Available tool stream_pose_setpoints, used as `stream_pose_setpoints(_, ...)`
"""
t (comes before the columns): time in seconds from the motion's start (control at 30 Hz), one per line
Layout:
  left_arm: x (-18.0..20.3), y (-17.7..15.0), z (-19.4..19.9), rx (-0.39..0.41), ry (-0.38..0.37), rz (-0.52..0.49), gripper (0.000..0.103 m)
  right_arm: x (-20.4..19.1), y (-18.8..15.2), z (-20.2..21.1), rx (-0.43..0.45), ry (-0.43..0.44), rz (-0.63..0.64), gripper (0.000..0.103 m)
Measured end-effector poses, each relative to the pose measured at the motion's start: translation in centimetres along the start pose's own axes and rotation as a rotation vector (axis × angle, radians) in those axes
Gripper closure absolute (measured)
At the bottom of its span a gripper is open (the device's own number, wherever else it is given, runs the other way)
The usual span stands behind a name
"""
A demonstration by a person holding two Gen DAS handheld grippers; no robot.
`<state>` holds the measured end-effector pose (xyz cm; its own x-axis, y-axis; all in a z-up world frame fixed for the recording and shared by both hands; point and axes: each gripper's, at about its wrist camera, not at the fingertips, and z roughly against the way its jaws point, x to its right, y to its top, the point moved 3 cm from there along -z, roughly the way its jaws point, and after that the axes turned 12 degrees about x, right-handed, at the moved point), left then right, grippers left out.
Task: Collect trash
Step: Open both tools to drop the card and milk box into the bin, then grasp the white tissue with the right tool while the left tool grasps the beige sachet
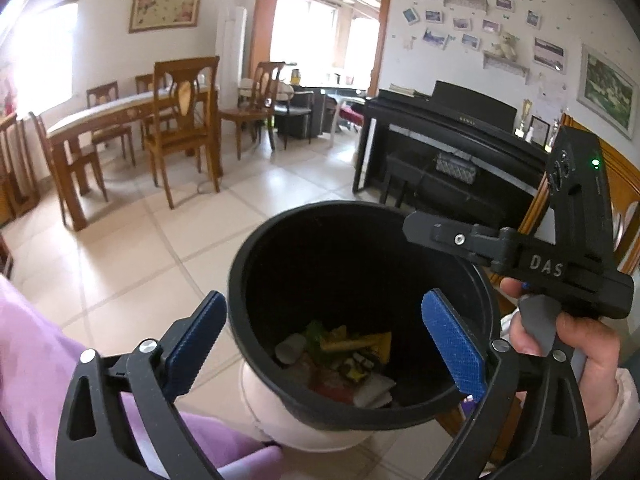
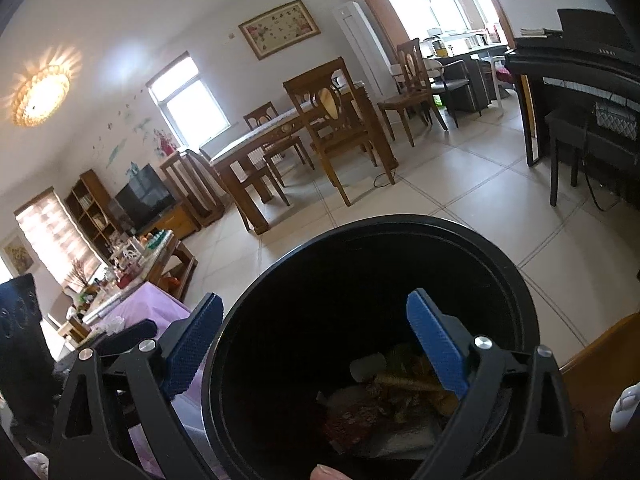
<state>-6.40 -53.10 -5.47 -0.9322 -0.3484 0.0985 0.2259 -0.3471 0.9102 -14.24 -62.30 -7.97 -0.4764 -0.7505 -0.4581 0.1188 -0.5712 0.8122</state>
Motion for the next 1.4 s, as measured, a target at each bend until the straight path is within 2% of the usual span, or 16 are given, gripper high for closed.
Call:
stream_pose_setpoints(0.3,-3.3,0.4,4.6,0.046,0.026,0.029,0.007,-3.1,-0.8,-0.5,-0.048,-0.003,0.073,0.01)
stream_pose_setpoints(0.47,-8.8,0.3,8.7,0.072,0.108,0.092,0.007,-6.8,-2.3,-1.5,-0.088,0.025,0.124,0.01)
stream_pose_setpoints(0.63,-16.8,-0.4,14.3,0.092,0.253,0.162,0.007,-11.5,-4.2,-3.2,-0.133,0.08,0.174,0.01)
stream_pose_setpoints(0.8,-27.2,-2.1,21.8,0.107,0.466,0.28,0.007,-17.2,-6.4,-5.1,-0.183,0.16,0.233,0.01)
stream_pose_setpoints(0.9,-33.6,-3.5,25.5,0.086,0.598,0.357,0.007,-20.2,-7.6,-6.2,-0.208,0.209,0.261,0.01)
stream_pose_setpoints(1.0,-39.8,-5.0,27.7,0.031,0.683,0.462,0.007,-24.2,-8.8,-7.1,-0.235,0.263,0.295,0.01)
stream_pose_setpoints(1.1,-43.8,-6.5,27.6,-0.041,0.683,0.509,0.021,-28.3,-9.9,-8.4,-0.26,0.314,0.338,0.01)
stream_pose_setpoints(1.17,-45.8,-7.2,26.9,-0.086,0.662,0.532,0.037,-30.4,-10.5,-9.3,-0.277,0.334,0.356,0.01)
stream_pose_setpoints(1.2,-46.6,-7.6,26.6,-0.101,0.65,0.552,0.042,-31.1,-10.8,-9.7,-0.287,0.34,0.362,0.01)
stream_pose_setpoints(1.27,-48.0,-8.5,26.5,-0.118,0.629,0.584,0.063,-32.9,-11.4,-10.9,-0.312,0.36,0.377,0.011)
stream_pose_setpoints(1.37,-48.7,-9.3,25.5,-0.141,0.609,0.573,0.074,-35.0,-12.5,-12.4,-0.348,0.379,0.408,0.013)
stream_pose_setpoints(1.4,-48.6,-9.4,25.3,-0.139,0.6,0.574,0.075,-35.8,-12.9,-13.0,-0.361,0.388,0.413,0.017)
